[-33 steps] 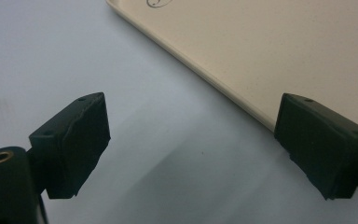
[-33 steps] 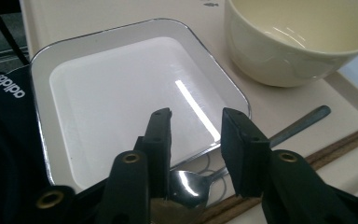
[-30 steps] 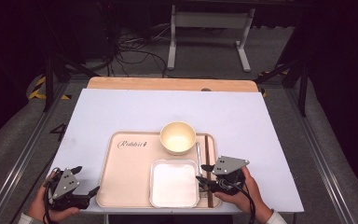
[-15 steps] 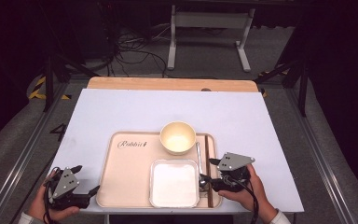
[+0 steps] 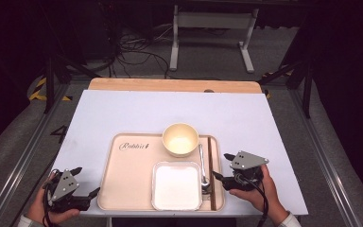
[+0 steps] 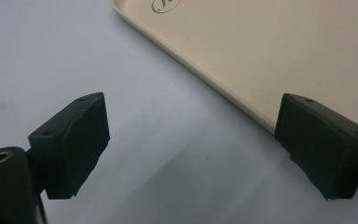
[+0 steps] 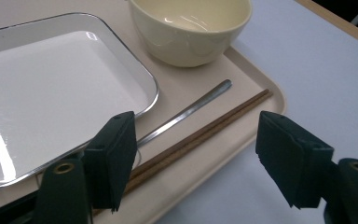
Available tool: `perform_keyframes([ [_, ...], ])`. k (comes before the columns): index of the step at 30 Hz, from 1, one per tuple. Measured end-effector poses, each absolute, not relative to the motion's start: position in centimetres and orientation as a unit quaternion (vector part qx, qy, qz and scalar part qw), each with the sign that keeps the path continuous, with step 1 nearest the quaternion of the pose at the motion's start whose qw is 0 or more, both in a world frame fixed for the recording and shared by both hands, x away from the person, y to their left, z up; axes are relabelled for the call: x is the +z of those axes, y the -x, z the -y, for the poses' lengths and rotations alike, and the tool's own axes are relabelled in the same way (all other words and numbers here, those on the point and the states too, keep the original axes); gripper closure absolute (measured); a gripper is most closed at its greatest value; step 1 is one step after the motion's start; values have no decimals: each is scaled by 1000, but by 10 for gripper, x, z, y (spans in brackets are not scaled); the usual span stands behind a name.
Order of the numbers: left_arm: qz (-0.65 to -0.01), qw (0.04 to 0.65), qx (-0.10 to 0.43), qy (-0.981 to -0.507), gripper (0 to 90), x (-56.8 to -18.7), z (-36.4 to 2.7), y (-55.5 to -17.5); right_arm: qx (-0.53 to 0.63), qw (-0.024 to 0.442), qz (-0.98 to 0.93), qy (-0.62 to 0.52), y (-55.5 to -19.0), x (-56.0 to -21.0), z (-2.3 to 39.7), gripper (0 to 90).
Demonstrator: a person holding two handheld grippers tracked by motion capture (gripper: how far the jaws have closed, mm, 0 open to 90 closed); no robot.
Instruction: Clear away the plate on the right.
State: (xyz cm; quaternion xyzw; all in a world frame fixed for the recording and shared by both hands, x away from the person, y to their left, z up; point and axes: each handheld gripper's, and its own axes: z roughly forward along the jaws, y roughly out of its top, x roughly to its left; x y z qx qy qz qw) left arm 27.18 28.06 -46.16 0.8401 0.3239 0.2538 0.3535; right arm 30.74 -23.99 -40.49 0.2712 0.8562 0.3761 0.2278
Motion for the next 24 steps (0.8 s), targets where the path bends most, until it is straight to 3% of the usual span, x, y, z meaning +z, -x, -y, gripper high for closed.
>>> perform_keyframes([
  [10,-322,353,254,-841,108,-461,-281,-272,369,265,-842,-291,-309,-411,268,247],
  [24,-326,358,251,-838,107,-461,-281,-274,388,272,-821,-318,-306,-423,303,211],
])
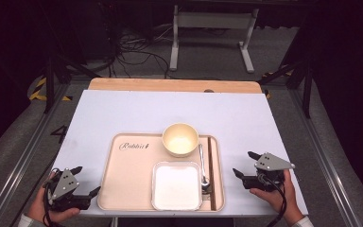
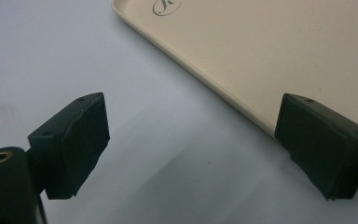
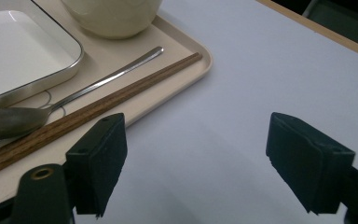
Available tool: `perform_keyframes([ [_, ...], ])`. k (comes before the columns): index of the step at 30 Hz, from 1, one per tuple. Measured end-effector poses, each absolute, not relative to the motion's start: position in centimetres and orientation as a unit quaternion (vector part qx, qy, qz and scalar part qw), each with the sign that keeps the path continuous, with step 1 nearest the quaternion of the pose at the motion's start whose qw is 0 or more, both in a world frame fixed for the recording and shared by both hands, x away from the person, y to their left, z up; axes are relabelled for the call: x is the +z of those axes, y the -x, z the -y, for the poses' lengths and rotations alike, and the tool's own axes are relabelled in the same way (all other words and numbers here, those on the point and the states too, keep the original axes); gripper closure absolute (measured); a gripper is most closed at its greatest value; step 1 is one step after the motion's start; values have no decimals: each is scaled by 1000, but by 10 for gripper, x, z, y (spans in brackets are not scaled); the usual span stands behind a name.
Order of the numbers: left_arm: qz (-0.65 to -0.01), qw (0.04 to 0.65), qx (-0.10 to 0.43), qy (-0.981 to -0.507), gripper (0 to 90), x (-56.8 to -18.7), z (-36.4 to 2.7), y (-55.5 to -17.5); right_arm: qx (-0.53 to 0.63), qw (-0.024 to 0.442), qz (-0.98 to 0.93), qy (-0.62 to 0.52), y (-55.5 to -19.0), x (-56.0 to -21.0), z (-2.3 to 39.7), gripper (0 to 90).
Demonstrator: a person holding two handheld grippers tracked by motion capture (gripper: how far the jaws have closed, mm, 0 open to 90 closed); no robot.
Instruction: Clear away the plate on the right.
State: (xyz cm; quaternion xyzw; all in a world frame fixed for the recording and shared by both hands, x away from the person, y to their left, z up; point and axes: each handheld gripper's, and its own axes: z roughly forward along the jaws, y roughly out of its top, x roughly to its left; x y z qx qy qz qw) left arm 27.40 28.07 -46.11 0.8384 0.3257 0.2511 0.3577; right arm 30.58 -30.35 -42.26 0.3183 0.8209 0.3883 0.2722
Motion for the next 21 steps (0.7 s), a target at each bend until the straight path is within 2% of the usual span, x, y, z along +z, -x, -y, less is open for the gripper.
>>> perform_keyframes([
  [21,-323,356,250,-841,106,-460,-276,-281,390,281,-802,-355,-292,-445,336,163],
])
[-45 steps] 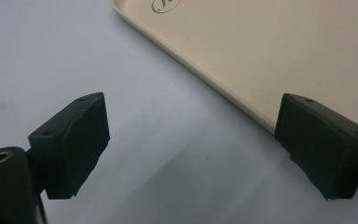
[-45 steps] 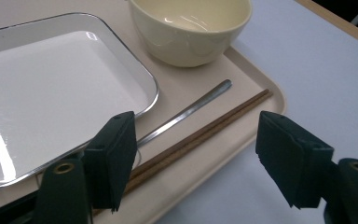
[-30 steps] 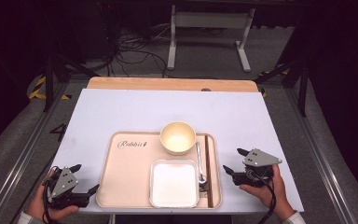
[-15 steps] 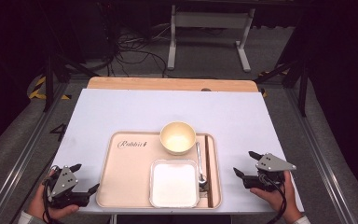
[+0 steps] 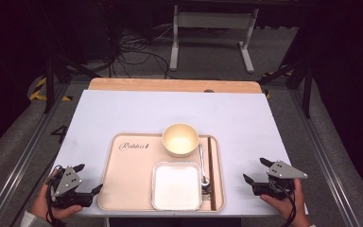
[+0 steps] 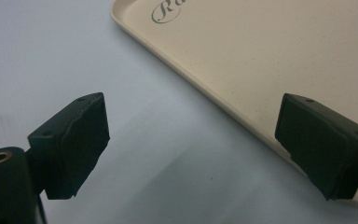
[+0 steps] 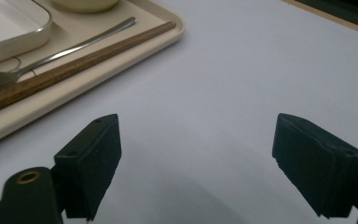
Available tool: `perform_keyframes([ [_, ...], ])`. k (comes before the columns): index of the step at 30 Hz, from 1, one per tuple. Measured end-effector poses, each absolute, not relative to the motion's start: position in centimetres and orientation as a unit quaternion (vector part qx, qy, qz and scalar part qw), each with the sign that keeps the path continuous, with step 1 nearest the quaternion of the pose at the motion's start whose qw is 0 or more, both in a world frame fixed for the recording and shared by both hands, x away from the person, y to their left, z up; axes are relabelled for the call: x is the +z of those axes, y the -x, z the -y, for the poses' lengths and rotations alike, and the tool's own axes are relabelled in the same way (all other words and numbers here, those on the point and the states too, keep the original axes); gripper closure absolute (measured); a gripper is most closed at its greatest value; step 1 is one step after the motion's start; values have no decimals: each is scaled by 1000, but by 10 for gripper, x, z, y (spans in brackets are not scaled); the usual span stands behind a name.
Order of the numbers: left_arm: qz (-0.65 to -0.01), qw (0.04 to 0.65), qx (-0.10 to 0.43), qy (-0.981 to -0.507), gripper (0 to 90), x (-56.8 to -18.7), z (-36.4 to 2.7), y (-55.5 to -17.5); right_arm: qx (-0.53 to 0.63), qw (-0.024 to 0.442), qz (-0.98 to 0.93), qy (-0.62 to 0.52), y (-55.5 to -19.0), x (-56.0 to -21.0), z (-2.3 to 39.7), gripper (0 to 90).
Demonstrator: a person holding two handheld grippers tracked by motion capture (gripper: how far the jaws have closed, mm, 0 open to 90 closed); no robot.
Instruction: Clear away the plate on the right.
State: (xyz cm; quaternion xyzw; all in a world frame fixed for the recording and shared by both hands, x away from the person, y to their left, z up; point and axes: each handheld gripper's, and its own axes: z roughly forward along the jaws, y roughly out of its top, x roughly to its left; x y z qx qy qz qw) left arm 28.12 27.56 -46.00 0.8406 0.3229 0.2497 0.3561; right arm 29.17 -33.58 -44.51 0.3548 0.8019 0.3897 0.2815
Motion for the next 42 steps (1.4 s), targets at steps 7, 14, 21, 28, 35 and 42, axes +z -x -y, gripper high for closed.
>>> perform_keyframes([
  [7,-319,358,252,-841,106,-459,-273,-283,394,283,-797,-359,-291,-447,334,158],
  [14,-319,365,254,-837,105,-458,-275,-284,391,298,-792,-360,-286,-447,334,157],
  [21,-320,362,252,-839,105,-459,-273,-287,399,303,-784,-368,-284,-446,338,157],
  [28,-321,361,252,-839,105,-458,-272,-287,400,304,-781,-370,-284,-446,338,154],
  [35,-323,358,253,-839,106,-459,-273,-287,400,300,-785,-367,-286,-447,336,155],
  [42,-330,364,249,-834,106,-459,-275,-291,398,298,-783,-374,-288,-449,337,155],
])
